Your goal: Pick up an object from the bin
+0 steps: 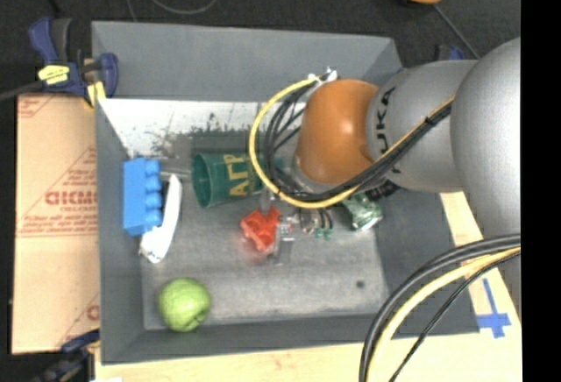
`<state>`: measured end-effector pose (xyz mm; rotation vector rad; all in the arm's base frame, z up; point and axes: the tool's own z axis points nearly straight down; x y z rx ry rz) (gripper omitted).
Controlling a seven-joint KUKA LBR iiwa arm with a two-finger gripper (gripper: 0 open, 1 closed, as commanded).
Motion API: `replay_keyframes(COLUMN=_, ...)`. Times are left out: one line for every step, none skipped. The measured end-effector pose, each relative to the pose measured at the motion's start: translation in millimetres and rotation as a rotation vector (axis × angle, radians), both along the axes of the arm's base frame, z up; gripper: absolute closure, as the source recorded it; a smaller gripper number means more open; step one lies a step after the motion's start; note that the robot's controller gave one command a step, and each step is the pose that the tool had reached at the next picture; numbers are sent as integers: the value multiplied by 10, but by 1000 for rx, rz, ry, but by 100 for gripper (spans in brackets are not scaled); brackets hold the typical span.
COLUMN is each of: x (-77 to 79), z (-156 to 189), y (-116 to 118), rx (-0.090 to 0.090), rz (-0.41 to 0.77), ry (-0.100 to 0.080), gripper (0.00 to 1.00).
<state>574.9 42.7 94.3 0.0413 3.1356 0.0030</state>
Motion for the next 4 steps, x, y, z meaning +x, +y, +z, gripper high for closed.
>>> replay_keyframes(x=71, z=-76, y=-70, rx=1, rz=-22, ry=-3, gripper=0)
replay_keyframes(x=107, z=48, y=-401, rx=-3, rz=134, ry=5, gripper=0)
replay_keyframes(x=233, z=62, y=-560, rx=-4, rz=174, ry=-4, gripper=0)
replay_keyframes(x=263, z=74, y=-276, rx=-1, rz=-112, ry=1, gripper=0)
